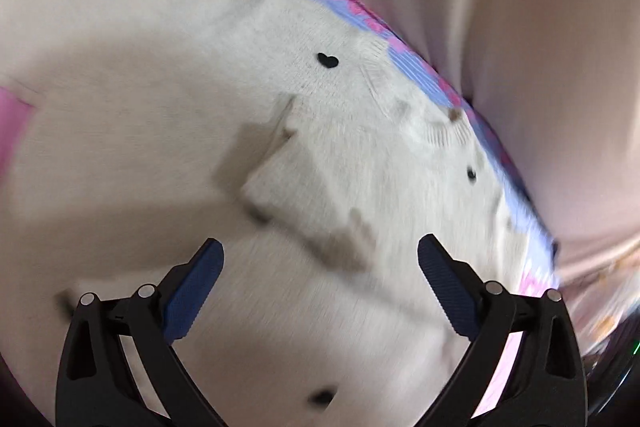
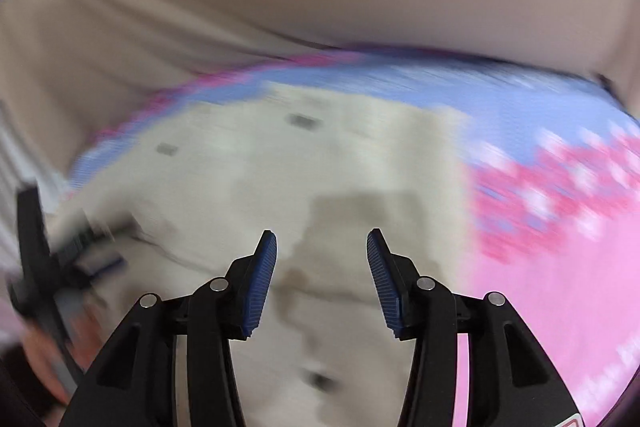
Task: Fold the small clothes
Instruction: 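Grasp the other sleeve cuff with the left gripper and fold it across the body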
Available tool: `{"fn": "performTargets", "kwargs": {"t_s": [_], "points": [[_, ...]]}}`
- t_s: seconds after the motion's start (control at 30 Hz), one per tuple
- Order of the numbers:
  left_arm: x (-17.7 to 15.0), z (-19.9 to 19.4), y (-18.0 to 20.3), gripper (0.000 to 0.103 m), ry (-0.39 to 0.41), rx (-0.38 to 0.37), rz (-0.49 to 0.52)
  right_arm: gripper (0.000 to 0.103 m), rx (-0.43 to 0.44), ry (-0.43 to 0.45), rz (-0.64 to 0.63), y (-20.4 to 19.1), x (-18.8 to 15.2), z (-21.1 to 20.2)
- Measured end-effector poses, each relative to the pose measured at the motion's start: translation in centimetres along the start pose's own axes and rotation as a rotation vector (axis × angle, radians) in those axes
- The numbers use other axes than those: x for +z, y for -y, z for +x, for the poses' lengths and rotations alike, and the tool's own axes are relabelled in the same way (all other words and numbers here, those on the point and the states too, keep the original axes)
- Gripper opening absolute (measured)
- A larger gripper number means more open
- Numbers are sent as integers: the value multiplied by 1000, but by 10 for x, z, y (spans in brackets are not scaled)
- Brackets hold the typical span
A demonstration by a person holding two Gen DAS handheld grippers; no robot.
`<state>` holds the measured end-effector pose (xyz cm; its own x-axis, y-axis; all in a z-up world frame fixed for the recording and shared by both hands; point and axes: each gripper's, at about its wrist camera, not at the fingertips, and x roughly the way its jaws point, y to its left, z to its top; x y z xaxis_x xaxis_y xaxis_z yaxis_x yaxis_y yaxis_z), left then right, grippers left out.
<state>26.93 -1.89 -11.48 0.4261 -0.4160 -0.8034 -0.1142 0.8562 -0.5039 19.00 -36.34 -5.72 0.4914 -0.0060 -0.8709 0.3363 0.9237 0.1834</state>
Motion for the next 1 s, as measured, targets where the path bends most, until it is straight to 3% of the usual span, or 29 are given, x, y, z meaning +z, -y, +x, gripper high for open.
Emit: {"fn": "performTargets", "kwargs": {"t_s": [0.03,0.1,0.17,0.2,0.3,0.47,0.5,0.53,0.6,0.67,0.7,0.77,0.83,0.93,1.0], "points": [[4,8,-1,75,3,-19,-27,47,-38,-16,13,17,-11,-1],[12,15,0,60,22,-4,-63,47,-80,-46,45,42,-25,-1],[19,17,4,19,22,-23,-52,47,-92,-65,78,57,-39,3],[25,18,2,10,13,-82,-54,47,-96,-67,83,62,-44,6],[43,1,4,9,64,-130,-77,47,-83,-70,80,58,-51,21],[71,-32,16,9,169,-138,25,47,-45,-51,100,47,-42,49],[74,-32,15,9,164,-130,40,45,-35,-50,106,46,-38,55],[77,-29,14,10,152,-121,53,37,-33,-50,109,42,-32,61],[77,-16,9,10,124,-81,75,13,-9,-49,127,44,-25,69],[75,-10,-1,10,110,-55,70,11,-27,-37,155,49,-20,69],[73,-8,-6,10,113,-44,58,11,-33,32,208,60,-19,54],[68,-9,-16,10,118,-40,50,11,-27,48,227,65,-21,51],[61,2,-24,10,94,-13,48,11,-51,-49,186,72,-31,75],[52,16,-39,11,51,25,19,13,-62,-41,162,66,-27,63],[47,12,-49,13,65,-21,-27,13,-54,-33,164,60,-25,51]]}}
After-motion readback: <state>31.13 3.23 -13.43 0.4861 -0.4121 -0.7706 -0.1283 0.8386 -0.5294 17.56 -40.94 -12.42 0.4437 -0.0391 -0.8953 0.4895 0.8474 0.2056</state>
